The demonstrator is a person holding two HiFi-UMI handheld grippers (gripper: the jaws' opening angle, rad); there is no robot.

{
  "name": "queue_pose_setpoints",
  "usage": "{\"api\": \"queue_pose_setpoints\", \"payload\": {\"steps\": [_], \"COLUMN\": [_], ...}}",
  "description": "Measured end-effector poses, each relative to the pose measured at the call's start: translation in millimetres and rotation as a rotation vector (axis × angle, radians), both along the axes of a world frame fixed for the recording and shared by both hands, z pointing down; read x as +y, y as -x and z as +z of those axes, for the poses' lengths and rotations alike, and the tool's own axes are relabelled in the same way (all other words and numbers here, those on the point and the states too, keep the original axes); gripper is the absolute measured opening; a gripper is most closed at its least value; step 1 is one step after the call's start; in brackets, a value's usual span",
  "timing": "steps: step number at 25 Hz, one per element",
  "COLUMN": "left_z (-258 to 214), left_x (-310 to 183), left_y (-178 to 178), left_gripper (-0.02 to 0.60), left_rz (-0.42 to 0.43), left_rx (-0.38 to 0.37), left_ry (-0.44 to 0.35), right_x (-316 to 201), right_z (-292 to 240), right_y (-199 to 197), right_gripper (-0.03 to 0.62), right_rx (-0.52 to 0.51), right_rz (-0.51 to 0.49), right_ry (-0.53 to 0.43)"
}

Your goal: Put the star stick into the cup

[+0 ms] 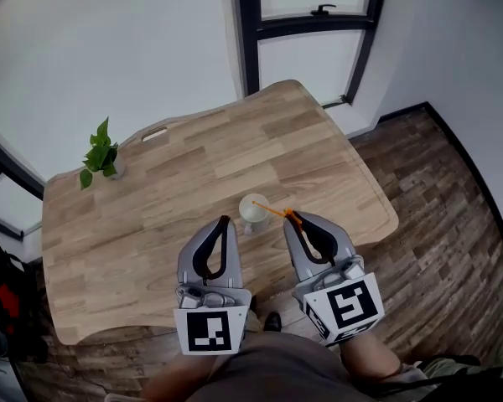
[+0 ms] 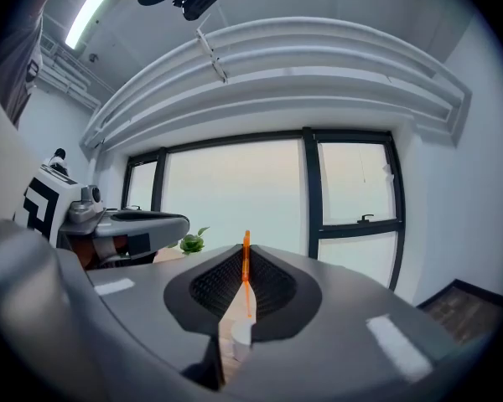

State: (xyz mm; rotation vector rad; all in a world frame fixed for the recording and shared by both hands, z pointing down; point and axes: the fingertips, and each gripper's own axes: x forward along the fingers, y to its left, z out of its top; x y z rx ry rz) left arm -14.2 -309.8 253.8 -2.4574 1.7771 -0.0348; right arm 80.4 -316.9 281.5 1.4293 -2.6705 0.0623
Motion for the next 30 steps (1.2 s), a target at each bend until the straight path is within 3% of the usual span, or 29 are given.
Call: {"api": "queue_pose_setpoints", "payload": {"steps": [12,15,23,30], "left_z": [65.0,81.7,123.2,136.7], "left_x": [-50.9,-59.4,-81.3,-90.7], "left_y": [7.9,8.9,18.7,23.8], "left_gripper": [0.002,0.002,0.002,0.002], "left_rz": [0.021,0.044,0.066,0.070], "left_rx": [-0.024,-0.060,-0.079,-0.072], "left_ry": [0.167,0.191,0.262,0.291], "right_x": [-46.6,-53.8,-71.8,-75.0], "right_z": [77.9,94.9,118.8,133.8], "right_y": [10.2,12.6,17.2,18.3], "right_gripper": [0.046,0.048,0.048,0.085], "right_rx": [0.012,0.001,-0.042,-0.002], "right_rz": [0.019,0.025,0.052,0.052], "right_ry": [0.210,0.243,0.245,0.243]}}
